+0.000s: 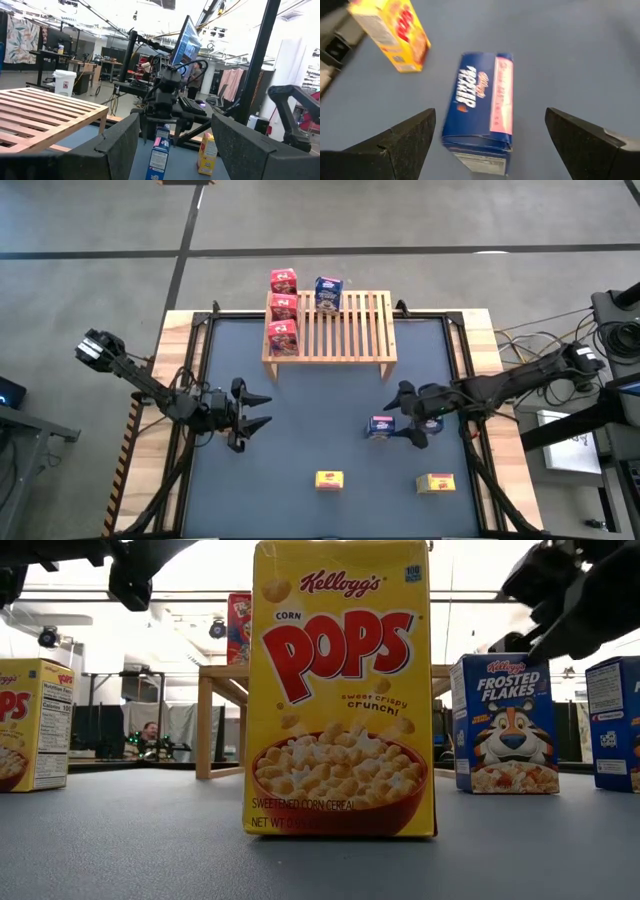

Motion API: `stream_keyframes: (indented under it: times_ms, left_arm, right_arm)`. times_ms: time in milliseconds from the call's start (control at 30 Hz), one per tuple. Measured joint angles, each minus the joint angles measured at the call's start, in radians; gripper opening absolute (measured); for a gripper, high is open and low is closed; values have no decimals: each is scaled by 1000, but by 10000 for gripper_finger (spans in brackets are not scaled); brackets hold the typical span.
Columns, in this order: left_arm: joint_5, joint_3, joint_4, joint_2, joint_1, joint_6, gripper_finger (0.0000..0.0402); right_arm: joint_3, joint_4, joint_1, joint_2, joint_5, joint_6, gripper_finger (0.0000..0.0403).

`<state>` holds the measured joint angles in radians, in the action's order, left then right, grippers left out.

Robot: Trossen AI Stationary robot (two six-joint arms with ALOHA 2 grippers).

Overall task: Stack cereal on shelf
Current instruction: Put the left blue cereal box aligned with the other blue cereal box on the shelf

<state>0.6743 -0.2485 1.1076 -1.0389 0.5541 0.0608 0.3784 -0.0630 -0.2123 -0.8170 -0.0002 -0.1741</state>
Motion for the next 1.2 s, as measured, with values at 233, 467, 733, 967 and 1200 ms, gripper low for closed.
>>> stream_keyframes:
  times_ms: [233,467,733,967,1200]
  left_arm:
    - [0,0,0,0,0,0,232]
    - [0,0,0,0,0,0,232]
    - [-1,0,-5,0,0,0,232]
    - [-2,0,-9,0,0,0,232]
    - [-2,0,-17,0,0,0,232]
  right_arm:
    - [27,-13,0,-122,3,-14,362]
    - [44,-5,0,-166,2,-19,315]
    - [63,-7,0,-157,1,-3,225]
    - [96,-19,0,-138,1,36,178]
    - [161,-37,1,-140,3,117,164]
